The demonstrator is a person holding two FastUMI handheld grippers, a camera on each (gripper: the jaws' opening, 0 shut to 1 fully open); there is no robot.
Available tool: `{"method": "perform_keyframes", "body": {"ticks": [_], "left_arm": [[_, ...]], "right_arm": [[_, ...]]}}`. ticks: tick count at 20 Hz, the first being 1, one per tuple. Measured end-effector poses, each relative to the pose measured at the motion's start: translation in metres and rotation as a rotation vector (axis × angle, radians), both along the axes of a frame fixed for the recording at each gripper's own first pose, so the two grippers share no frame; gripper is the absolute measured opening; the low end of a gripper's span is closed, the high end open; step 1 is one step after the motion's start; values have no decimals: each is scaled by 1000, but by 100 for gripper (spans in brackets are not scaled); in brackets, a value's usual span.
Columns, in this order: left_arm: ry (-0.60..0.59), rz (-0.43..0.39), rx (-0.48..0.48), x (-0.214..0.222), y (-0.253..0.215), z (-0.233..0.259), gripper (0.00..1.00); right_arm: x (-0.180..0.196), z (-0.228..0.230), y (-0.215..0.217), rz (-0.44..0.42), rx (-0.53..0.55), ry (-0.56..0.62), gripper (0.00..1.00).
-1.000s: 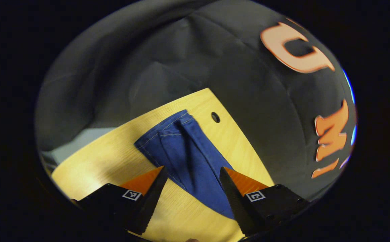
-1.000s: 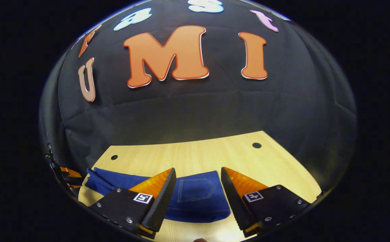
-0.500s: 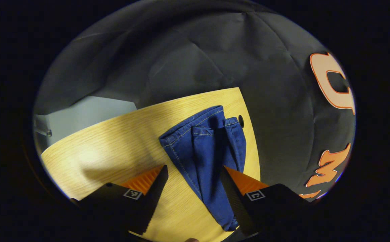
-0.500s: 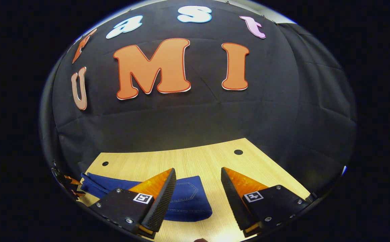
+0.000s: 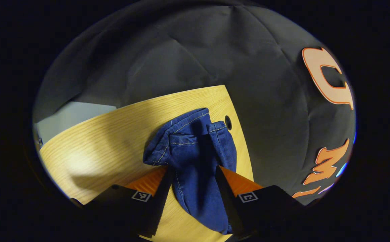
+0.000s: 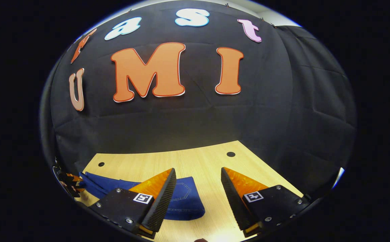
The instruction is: Grasp the waist and the cuffs of the jeans and fold them to make the two legs overlap; first hold the waist and fold one-third of the jeans toward the cuffs, then hold the cuffs and fold the remaining one-third in the same direction to finish folding.
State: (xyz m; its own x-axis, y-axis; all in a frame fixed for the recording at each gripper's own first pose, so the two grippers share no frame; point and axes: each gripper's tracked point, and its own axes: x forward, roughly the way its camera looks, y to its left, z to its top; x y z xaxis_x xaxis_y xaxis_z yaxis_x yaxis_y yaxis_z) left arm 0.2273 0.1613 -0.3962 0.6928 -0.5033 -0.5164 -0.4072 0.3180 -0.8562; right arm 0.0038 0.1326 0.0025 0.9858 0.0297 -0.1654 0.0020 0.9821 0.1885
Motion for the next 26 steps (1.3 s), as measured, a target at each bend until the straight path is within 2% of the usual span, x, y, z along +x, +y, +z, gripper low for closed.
{"method": "perform_keyframes", "body": {"ticks": [2,4,7,9,10,15,17,18,20,23,26], "left_arm": [[4,7,-9,7,-6,-2,79],[32,28,-16,8,-5,-10,43],[24,36,-48,12,-9,-12,12],[16,21,-15,9,-8,-17,12],[3,5,6,9,-11,-17,5],[-69,-37,86,11,-8,-2,2],[-116,-59,164,12,-6,10,1],[-137,-72,215,11,-6,17,1],[-186,-72,245,14,-11,38,1],[-242,-60,244,10,-12,72,1],[-329,-69,287,12,-16,108,1]], "right_arm": [[-1,-4,-3,-5,-10,11,84],[-1,-9,-6,-11,-8,26,84],[-1,-14,-8,-12,-3,43,84],[0,-16,-10,-14,-10,51,84],[0,-16,-9,-10,-10,56,84],[5,-16,-6,3,-8,63,84],[8,-15,-7,6,-6,64,84],[8,-14,-8,3,-6,61,84],[11,-12,-11,4,-1,59,84],[14,-7,-15,8,6,47,84],[18,-4,-19,17,8,36,84]]}}
